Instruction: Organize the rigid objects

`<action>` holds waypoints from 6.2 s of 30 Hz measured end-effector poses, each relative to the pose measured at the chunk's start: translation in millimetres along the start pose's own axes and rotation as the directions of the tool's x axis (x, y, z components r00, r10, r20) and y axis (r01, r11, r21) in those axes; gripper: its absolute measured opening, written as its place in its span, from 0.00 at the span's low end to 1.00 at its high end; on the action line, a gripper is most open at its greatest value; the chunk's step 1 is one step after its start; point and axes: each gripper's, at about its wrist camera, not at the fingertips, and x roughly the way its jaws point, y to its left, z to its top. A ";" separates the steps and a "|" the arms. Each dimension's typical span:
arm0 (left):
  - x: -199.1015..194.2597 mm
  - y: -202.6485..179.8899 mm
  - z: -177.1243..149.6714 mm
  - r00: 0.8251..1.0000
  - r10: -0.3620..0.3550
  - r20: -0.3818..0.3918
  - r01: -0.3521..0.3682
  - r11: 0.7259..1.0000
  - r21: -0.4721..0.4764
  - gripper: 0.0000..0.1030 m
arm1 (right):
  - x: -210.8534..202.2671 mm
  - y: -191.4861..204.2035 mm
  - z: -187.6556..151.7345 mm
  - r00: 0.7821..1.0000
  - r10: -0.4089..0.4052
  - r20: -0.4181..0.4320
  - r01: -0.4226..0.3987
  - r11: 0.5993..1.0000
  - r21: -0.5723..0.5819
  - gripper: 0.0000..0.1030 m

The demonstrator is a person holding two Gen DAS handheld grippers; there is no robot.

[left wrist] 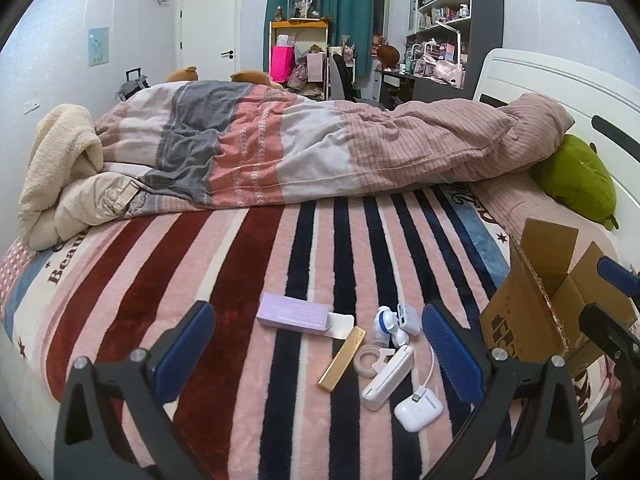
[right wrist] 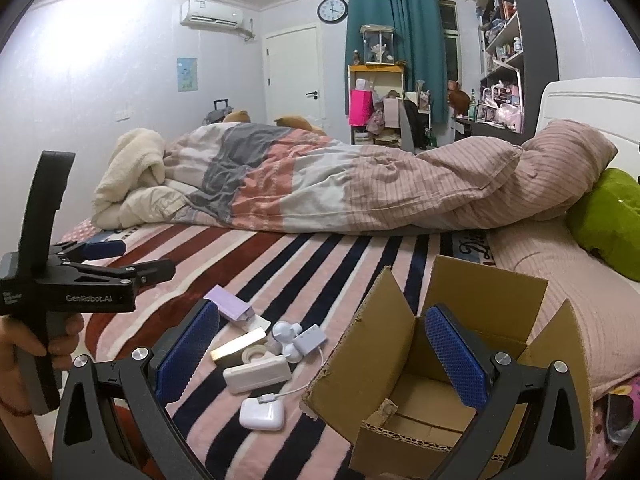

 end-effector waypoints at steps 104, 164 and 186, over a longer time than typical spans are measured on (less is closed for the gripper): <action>92.1 -217.4 62.9 0.535 -0.603 -0.592 0.809 0.568 0.153 0.36 | 26.4 -62.1 0.3 0.994 0.028 -0.101 -0.031 0.999 -0.031 0.48; 98.2 114.3 -54.6 0.965 -0.220 -0.139 0.199 0.968 -0.154 0.79 | 290.3 118.6 -40.1 0.834 0.150 -0.531 -0.342 0.895 -0.285 0.32; 39.0 57.6 -0.7 0.906 -0.419 -0.060 0.410 0.903 -0.125 0.79 | 110.2 119.8 20.1 0.928 0.209 -0.310 -0.337 0.825 -0.454 0.29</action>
